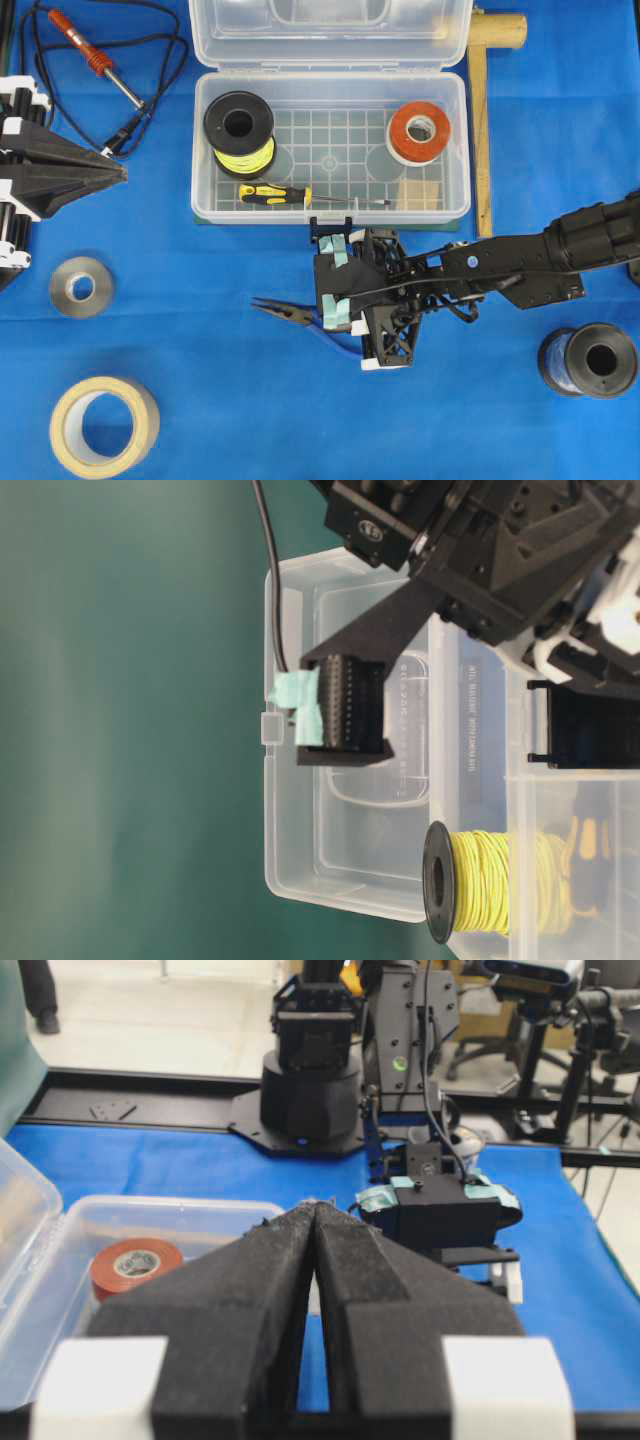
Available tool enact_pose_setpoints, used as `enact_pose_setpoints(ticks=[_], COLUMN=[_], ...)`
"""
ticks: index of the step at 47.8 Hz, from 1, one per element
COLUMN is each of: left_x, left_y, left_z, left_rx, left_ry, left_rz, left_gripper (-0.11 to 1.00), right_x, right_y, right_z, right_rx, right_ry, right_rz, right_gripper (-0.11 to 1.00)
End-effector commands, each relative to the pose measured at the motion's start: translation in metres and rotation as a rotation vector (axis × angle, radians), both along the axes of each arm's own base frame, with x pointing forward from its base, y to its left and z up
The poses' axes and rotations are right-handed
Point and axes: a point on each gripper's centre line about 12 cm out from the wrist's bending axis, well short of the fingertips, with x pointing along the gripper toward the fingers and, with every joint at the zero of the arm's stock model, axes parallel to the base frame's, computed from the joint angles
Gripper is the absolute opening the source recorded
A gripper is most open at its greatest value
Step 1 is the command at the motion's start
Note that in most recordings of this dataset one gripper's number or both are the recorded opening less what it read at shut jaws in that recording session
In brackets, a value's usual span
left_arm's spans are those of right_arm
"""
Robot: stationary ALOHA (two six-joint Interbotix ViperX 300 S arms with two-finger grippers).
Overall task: Pick the nipper from the toolbox among several items.
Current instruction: 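Lower the pliers onto the blue table and open the right gripper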
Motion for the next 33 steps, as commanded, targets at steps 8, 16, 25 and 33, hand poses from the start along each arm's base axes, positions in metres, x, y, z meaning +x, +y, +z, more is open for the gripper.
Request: enact_pose_setpoints(ticks=[8,16,25,33], left_x=[0.002,0.002,0.001,0.001], left_y=[0.000,0.000,0.000,0.000], left_z=[0.003,0.002,0.001,0.001], left_rx=[-0.003,-0.005,-0.005,-0.005], left_ry=[-0.008,-0.003,-0.002,0.000], left_rz=[0.000,-0.001,-0.001,-0.001], left_gripper=[0.00,0.00,0.00,0.00], right_x=[0.000,-0.030,-0.078,-0.127], right_y=[-0.006,-0.012,-0.022,-0.031], right_z=[0.074,0.123,0.152,0.160], right_rx=[-0.005,-0.031,-0.046,-0.030], right_ry=[-0.144,-0.197,-0.285,-0.401], right_rz=[0.012,0.028,0.040,0.036], right_gripper=[0.74,0.71,0.70,0.70])
